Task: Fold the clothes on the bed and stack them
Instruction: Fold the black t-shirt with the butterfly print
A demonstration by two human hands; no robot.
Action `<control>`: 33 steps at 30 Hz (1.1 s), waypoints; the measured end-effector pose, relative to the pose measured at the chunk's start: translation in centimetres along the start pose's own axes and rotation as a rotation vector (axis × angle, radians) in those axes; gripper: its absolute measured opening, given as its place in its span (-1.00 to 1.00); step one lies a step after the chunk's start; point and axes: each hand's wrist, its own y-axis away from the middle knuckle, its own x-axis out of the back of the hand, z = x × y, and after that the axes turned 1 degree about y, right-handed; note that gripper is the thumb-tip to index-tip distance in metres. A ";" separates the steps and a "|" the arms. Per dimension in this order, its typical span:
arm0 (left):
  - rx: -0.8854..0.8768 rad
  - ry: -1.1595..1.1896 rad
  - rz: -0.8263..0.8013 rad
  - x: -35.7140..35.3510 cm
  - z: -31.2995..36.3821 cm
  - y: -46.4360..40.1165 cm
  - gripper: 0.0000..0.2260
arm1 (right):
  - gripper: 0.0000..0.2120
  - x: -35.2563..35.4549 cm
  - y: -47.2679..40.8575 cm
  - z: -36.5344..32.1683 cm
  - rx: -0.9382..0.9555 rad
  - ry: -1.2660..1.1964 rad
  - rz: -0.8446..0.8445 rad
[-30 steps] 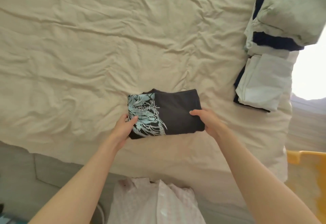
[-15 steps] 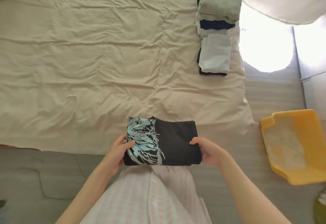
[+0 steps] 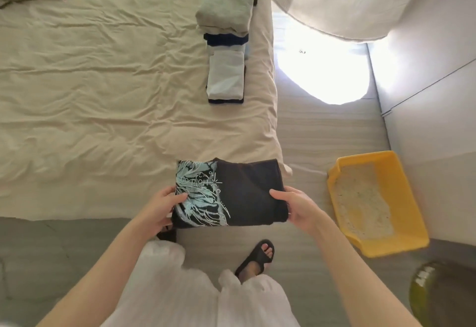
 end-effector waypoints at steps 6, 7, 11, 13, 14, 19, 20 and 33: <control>0.062 0.068 -0.089 -13.5 -1.5 2.5 -0.79 | -0.69 12.2 3.3 -1.6 0.011 0.059 0.186; 0.063 0.072 -0.099 -14.9 -1.3 2.9 -0.78 | -0.71 13.5 3.6 -2.4 0.023 0.065 0.197; 0.031 0.110 -0.096 -18.1 1.2 2.4 -0.77 | -0.73 16.2 3.2 -6.9 0.082 0.126 0.188; 0.013 0.150 -0.057 -19.0 2.9 1.5 -0.77 | -0.79 16.7 2.3 -9.4 0.111 0.155 0.175; -0.001 0.167 -0.040 -19.4 3.7 0.8 -0.77 | -0.83 16.9 1.7 -10.6 0.118 0.171 0.171; 0.000 0.293 0.052 -21.7 6.9 -3.4 -0.78 | -0.83 18.1 -2.6 -17.7 0.117 0.324 0.139; 0.015 0.344 0.092 -22.2 7.4 -4.5 -0.79 | -0.82 18.2 -3.7 -19.2 0.110 0.372 0.128; 0.082 0.675 0.341 -22.3 17.8 -10.1 -0.78 | -0.75 11.3 -13.5 -38.4 0.104 0.825 -0.100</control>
